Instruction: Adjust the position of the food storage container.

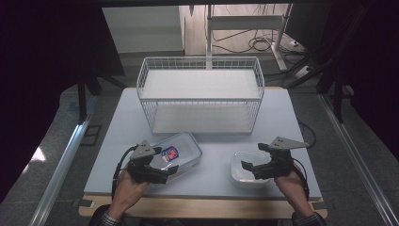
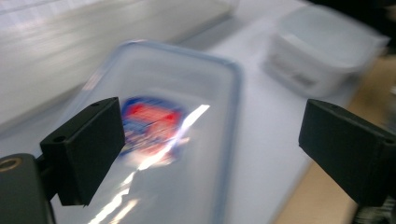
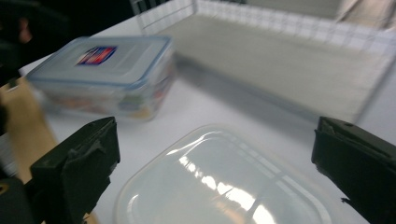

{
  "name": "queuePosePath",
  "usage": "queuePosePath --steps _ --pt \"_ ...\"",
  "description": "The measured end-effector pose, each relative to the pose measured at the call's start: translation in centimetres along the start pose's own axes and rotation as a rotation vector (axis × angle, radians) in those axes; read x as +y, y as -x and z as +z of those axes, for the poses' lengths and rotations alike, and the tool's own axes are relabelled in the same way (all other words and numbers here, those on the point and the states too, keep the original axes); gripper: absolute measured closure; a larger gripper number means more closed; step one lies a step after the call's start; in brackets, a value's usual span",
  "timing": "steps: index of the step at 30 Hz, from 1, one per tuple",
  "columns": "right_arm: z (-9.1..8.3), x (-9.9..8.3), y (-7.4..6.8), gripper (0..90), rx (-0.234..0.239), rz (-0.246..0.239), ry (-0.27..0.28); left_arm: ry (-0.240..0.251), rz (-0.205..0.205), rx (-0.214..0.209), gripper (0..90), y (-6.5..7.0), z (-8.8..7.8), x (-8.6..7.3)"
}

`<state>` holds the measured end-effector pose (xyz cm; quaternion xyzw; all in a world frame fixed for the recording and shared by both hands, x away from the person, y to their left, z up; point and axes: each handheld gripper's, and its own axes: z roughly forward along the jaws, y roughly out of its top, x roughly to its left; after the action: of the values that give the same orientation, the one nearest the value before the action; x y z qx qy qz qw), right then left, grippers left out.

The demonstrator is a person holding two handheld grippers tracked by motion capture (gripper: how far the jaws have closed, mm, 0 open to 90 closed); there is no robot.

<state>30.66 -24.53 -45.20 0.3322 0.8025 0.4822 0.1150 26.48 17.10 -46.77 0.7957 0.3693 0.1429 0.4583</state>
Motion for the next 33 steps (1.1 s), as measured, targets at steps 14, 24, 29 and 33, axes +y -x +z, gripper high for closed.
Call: queuePosePath --steps 14,24,29,33 --pt "2.0 -0.7 -0.3 0.1 -0.015 0.011 -0.077 -0.061 0.099 0.133 7.5 0.1 1.1 -0.7" --pt "2.2 -0.5 -0.6 13.7 -0.013 0.03 -0.17 -0.024 0.062 0.077 7.1 0.2 0.9 -0.5" --pt "2.2 -0.1 -0.8 34.6 0.002 0.047 -0.185 -0.021 0.058 0.081 7.1 0.1 0.9 -0.6" --pt "2.8 0.3 -1.5 51.0 0.01 -0.004 -0.2 -0.015 0.057 0.084 7.2 0.1 1.0 -0.6"
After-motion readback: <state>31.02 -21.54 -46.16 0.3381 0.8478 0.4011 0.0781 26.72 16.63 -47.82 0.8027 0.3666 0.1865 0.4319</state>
